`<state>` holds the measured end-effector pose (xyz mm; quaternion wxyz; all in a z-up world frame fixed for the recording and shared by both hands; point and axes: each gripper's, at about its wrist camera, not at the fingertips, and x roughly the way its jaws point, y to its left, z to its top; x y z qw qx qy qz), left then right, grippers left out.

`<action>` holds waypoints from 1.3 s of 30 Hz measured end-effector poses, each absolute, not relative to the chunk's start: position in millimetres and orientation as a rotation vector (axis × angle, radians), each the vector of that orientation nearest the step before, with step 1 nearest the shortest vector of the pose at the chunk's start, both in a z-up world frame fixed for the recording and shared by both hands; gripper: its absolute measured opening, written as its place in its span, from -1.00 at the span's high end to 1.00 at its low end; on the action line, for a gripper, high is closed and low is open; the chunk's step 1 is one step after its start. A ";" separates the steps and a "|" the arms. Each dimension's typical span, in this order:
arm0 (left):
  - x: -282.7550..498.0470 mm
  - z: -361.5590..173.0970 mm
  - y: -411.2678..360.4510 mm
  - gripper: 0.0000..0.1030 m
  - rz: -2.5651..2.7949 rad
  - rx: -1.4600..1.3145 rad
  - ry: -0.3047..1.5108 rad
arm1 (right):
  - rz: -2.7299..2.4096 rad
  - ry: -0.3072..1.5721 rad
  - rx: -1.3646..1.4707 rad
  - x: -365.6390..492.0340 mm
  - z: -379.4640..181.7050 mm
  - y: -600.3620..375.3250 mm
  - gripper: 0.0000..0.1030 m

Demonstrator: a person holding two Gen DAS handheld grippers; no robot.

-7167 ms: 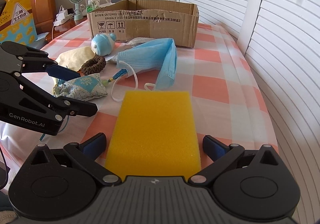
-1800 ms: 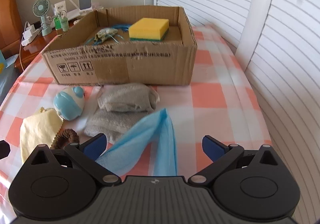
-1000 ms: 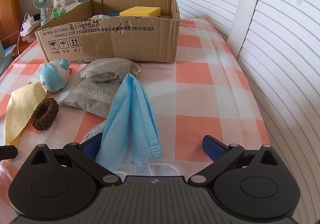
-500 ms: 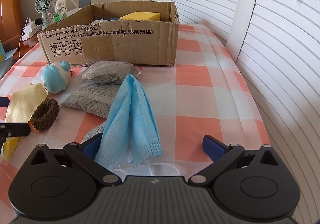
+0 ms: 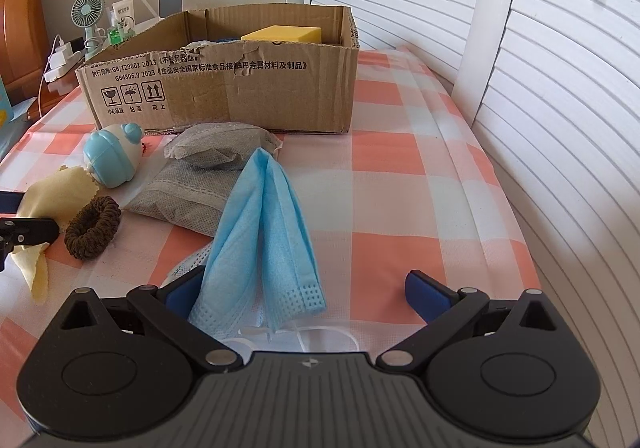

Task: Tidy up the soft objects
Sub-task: 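Grasp the yellow cloth with the left tool while the right tool grasps the blue mask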

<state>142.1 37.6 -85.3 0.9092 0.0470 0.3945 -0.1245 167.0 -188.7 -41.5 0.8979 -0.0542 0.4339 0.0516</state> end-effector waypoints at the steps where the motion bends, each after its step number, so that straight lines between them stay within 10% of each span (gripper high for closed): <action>1: 140.6 -84.6 37.9 0.22 -0.251 0.096 0.814 | 0.107 0.899 -0.113 167.0 -41.5 -188.6 -1.00; 9: 126.5 -81.2 44.3 0.53 -0.259 0.073 0.827 | 0.107 0.898 -0.113 167.0 -41.6 -188.2 -1.00; 39: 118.1 -84.6 49.6 0.13 -0.219 0.064 0.801 | 0.245 0.882 -0.088 172.4 -20.2 -169.1 -0.73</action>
